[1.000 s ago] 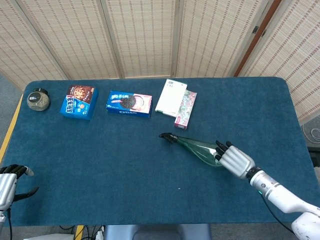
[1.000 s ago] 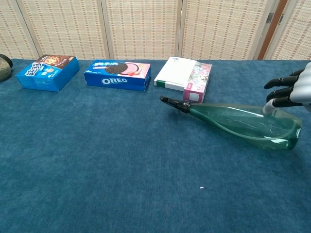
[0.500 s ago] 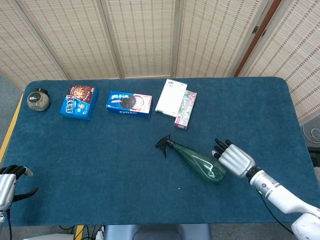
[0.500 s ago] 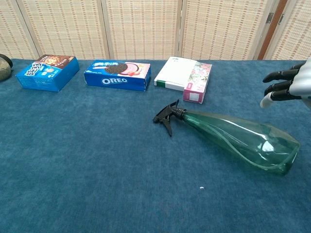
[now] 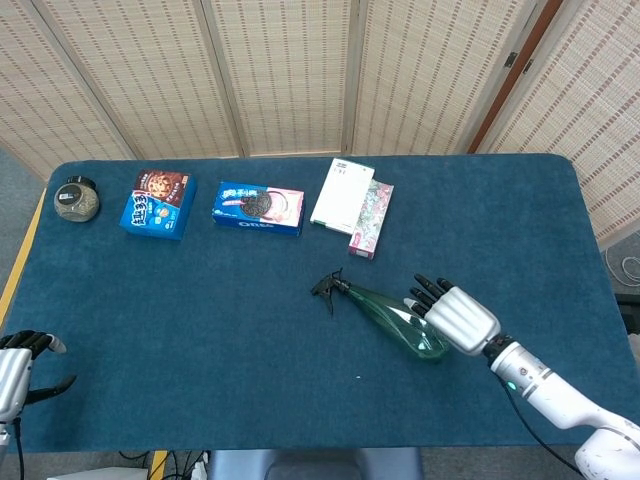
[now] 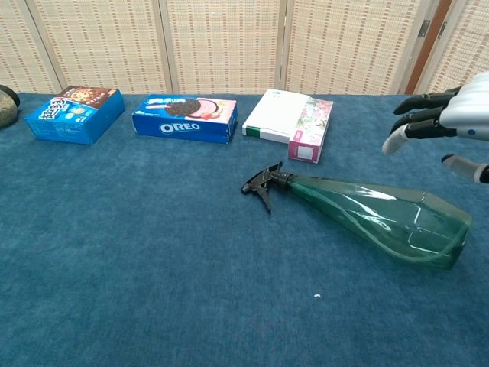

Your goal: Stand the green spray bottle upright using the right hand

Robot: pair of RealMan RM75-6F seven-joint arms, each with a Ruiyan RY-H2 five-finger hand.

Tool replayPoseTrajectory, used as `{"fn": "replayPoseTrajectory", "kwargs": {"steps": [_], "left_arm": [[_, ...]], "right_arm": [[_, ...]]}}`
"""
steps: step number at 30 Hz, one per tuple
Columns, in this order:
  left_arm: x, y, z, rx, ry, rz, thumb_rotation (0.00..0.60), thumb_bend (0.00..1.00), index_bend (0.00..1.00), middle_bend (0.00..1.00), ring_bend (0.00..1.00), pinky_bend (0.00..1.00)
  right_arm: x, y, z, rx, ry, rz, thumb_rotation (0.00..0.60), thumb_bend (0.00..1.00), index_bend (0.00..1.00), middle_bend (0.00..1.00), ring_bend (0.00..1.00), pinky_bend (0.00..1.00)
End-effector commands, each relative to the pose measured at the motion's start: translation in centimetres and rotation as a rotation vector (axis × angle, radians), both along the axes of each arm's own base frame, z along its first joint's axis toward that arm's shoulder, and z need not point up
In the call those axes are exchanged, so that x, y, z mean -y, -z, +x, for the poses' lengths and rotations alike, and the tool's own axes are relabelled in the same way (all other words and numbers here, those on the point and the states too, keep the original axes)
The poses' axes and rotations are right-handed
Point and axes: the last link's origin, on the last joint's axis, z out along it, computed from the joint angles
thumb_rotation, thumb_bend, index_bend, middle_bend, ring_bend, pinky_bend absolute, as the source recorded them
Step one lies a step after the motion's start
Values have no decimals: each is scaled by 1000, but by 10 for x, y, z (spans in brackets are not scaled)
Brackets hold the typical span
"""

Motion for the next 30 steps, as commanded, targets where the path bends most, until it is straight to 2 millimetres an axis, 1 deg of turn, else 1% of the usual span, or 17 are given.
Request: {"fn": "replayPoseTrajectory", "kwargs": {"steps": [1, 2, 5, 14, 22, 26, 30], "left_arm": [[0, 0, 0, 0, 0, 0, 600, 0, 488, 476, 334, 335], [0, 0, -1, 0, -1, 0, 600, 0, 488, 477, 333, 335], [0, -1, -1, 2, -3, 2, 600, 0, 488, 477, 334, 336], [3, -2, -4, 6, -11, 5, 600, 0, 488, 477, 334, 336], [5, -5, -7, 11, -20, 10, 600, 0, 488, 478, 335, 337], [7, -6, -9, 12, -27, 13, 600, 0, 488, 480, 336, 343], [8, -7, -11, 13, -33, 13, 600, 0, 488, 481, 337, 348]], "right_arm": [[0, 6, 3, 45, -7, -8, 600, 49, 72, 58, 14, 276], [0, 8, 4, 57, -6, -8, 600, 10, 38, 30, 4, 276], [-1, 16, 6, 88, 0, 0, 600, 0, 0, 0, 0, 276], [-4, 49, 9, 140, 22, 53, 600, 0, 0, 0, 0, 243], [-4, 76, 15, 173, -26, 85, 600, 0, 0, 0, 0, 229], [-3, 83, 12, 161, -60, 78, 600, 0, 0, 0, 0, 229], [1, 84, 5, 130, -82, 53, 600, 0, 0, 0, 0, 227]]}}
